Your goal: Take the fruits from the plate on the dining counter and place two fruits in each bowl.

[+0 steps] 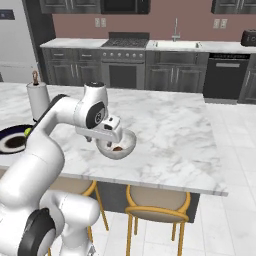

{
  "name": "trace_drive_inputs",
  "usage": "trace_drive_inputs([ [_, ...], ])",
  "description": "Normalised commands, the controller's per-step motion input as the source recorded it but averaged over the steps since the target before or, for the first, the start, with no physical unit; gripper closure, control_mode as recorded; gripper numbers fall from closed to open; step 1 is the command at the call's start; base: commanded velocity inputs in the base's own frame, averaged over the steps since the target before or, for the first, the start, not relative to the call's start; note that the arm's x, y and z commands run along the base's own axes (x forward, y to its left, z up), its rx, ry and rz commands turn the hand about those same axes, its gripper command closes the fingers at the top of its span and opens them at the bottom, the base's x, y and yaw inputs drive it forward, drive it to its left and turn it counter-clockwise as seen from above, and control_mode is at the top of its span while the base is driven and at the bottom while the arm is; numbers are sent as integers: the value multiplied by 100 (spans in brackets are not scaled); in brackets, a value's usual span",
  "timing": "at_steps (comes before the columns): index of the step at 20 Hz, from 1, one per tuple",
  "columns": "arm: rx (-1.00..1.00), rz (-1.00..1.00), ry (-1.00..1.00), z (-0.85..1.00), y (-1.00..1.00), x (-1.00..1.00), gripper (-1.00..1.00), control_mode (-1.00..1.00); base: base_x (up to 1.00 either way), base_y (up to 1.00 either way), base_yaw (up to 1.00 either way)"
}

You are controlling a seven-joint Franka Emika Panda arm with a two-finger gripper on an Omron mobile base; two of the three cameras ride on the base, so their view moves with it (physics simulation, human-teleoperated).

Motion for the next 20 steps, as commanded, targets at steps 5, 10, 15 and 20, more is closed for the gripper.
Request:
trace_drive_inputs([
  [5, 0, 0, 1, 6, 14, -7, -100, -100, 0, 0, 0],
  [10, 0, 0, 0, 0, 1, 0, -100, -100, 0, 0, 0],
  [15, 0, 0, 0, 0, 5, 0, -100, 100, -30, 27, 0],
  [20, 0, 0, 0, 0, 0, 0, -100, 100, -46, 96, 6],
])
